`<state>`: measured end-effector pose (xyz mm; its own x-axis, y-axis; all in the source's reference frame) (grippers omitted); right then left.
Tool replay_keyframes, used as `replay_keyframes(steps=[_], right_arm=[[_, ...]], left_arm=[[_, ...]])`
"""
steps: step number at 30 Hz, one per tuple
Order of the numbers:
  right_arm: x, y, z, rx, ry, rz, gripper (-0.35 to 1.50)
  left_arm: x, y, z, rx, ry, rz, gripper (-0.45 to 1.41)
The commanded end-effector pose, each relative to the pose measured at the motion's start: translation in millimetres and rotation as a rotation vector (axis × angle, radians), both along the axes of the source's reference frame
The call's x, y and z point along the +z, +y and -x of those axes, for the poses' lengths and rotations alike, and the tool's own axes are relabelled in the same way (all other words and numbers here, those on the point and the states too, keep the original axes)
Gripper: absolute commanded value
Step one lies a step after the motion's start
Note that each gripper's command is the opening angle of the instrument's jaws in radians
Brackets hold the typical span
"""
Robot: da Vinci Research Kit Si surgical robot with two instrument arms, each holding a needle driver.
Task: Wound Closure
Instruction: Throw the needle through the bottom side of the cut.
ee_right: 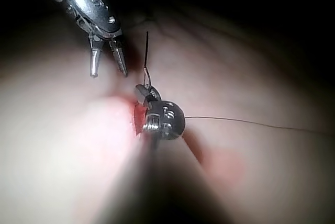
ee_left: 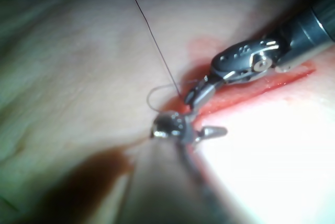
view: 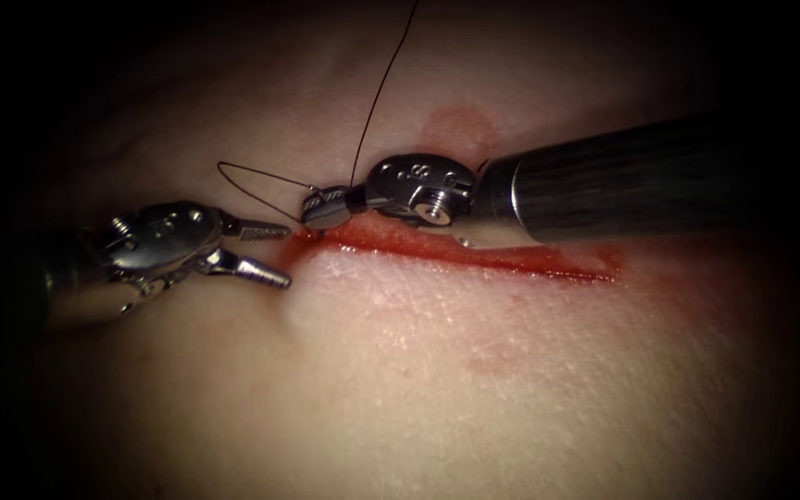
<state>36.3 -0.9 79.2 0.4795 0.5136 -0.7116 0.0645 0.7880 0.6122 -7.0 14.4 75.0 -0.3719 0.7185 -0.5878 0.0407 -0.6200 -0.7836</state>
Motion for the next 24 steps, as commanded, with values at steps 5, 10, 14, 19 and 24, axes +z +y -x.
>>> replay_keyframes(steps=[5, 10, 14, 19, 24], right_arm=[[1.1, 0.3, -0.4, -0.003, 0.011, -0.003, -0.35], [1.5, 0.7, -0.2, -0.006, 0.014, -0.006, -0.35], [1.7, 0.9, 0.0, 0.004, 0.009, -0.001, -0.35], [1.5, 1.2, 0.2, 0.014, 0.001, 0.002, -0.35], [1.3, 1.5, 0.3, 0.018, -0.006, 0.007, -0.35]], left_arm=[[0.7, -0.2, 0.5, 0.003, -0.002, 0.001, 0.4], [0.7, -0.2, 0.6, 0.002, -0.002, 0.001, 0.4], [0.7, -0.2, 0.5, 0.002, -0.002, 0.001, 0.4], [0.7, -0.2, 0.5, 0.003, -0.002, 0.001, 0.4], [0.7, -0.2, 0.5, 0.003, -0.002, 0.001, 0.4]])
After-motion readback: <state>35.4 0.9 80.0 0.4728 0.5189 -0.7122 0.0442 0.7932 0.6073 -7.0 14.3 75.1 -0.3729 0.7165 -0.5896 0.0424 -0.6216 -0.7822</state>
